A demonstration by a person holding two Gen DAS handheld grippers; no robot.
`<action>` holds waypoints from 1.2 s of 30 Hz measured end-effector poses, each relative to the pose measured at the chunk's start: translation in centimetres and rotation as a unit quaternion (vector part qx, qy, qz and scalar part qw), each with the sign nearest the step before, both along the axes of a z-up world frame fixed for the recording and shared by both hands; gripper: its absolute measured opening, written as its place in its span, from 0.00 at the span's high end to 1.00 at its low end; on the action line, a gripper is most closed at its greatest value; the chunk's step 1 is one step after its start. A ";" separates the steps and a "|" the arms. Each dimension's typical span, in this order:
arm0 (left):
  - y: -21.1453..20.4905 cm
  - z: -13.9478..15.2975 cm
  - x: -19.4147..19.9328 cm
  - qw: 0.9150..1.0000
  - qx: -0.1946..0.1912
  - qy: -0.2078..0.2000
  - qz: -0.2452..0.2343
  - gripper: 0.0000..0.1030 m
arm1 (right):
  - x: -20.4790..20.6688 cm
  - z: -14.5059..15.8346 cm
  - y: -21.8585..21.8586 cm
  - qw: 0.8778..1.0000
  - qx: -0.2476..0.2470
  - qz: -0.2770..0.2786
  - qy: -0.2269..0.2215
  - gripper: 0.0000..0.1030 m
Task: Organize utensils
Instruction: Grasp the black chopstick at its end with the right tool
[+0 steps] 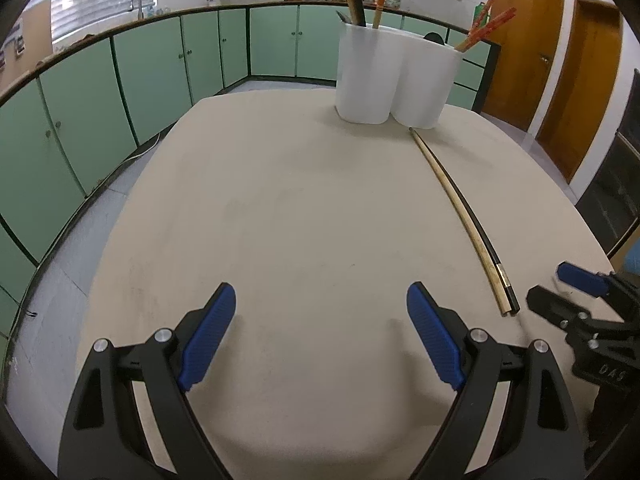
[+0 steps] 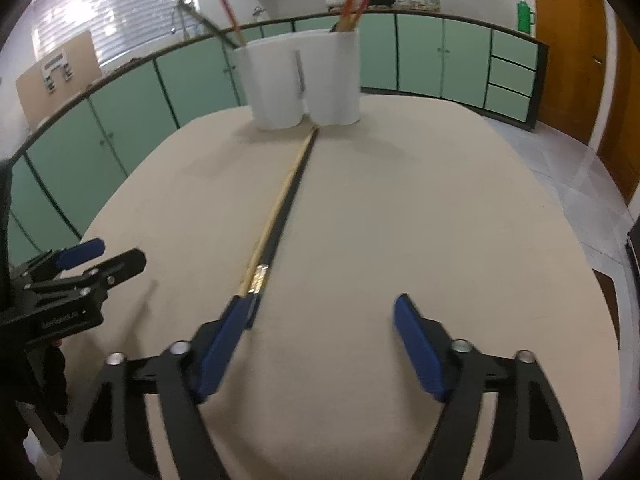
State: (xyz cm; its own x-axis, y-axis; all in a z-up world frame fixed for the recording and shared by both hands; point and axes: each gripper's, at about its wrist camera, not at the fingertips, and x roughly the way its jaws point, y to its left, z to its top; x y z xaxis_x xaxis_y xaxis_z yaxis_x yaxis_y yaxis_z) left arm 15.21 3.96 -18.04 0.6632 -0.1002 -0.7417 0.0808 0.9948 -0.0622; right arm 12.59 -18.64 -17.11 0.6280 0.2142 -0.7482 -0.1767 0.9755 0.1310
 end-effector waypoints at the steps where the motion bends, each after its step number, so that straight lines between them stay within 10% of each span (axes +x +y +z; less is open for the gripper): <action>1: 0.0 0.0 0.0 1.000 -0.001 0.000 0.001 0.18 | 0.0 -0.1 0.2 1.000 -0.001 0.004 0.001 0.39; 14: -0.2 -0.1 0.2 1.000 -0.002 0.002 0.003 0.18 | 0.1 -0.1 1.0 0.999 -0.053 0.001 0.000 0.52; 20: -0.4 -0.2 0.2 1.000 0.002 0.002 0.001 0.18 | -0.4 -0.2 0.0 1.000 -0.004 0.009 0.006 0.53; 36: -1.4 -0.4 0.2 1.000 0.005 0.006 -0.006 0.17 | 0.0 -0.3 1.4 0.999 -0.007 0.036 0.008 0.92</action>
